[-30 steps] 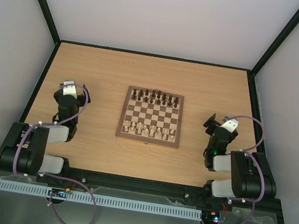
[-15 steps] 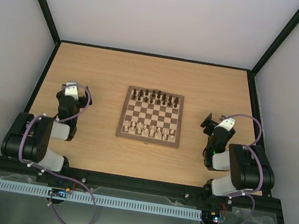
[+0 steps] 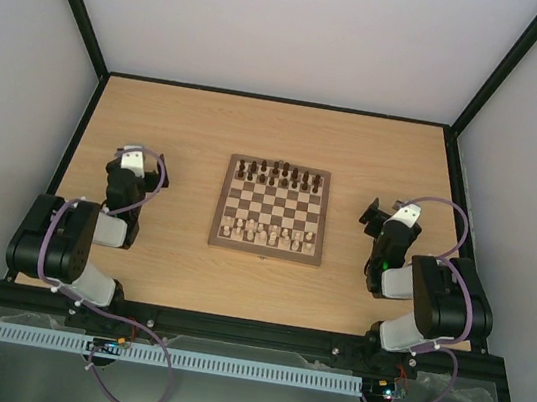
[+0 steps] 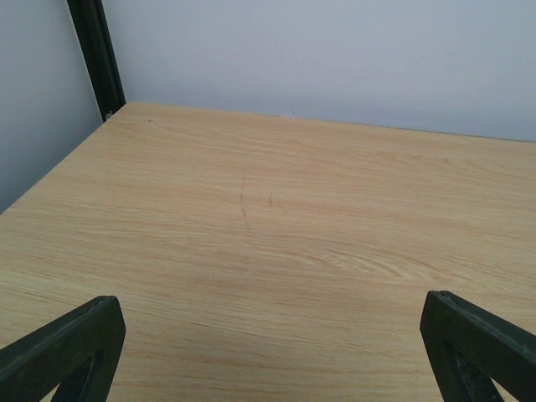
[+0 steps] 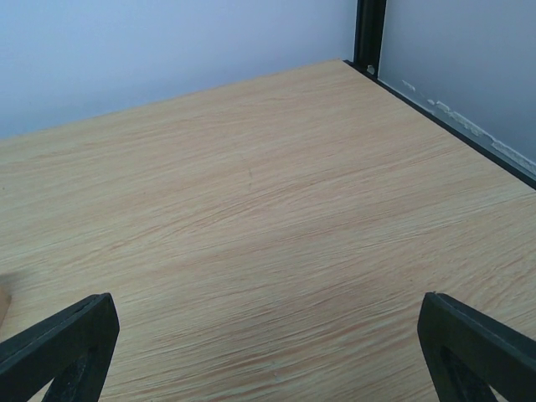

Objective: Set up the chess pieces on the board
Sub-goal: Reset both arms

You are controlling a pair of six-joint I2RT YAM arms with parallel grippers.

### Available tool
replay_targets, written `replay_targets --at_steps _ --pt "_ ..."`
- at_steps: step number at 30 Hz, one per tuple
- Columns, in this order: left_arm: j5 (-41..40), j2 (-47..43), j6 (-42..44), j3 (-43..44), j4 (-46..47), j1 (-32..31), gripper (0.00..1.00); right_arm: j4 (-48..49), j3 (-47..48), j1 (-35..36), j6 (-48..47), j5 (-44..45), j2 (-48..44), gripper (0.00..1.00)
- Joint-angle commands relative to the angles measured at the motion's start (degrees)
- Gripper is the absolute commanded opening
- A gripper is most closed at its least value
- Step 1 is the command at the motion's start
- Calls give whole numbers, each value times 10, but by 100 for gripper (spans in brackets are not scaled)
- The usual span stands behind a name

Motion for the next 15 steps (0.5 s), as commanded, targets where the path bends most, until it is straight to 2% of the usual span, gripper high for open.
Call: replay_targets --at_steps 1,15 --pt "28 13 8 -17 74 7 100 0 8 1 -5 5 1 99" --pt "11 9 12 -13 59 0 99 -4 10 0 -5 4 4 99"
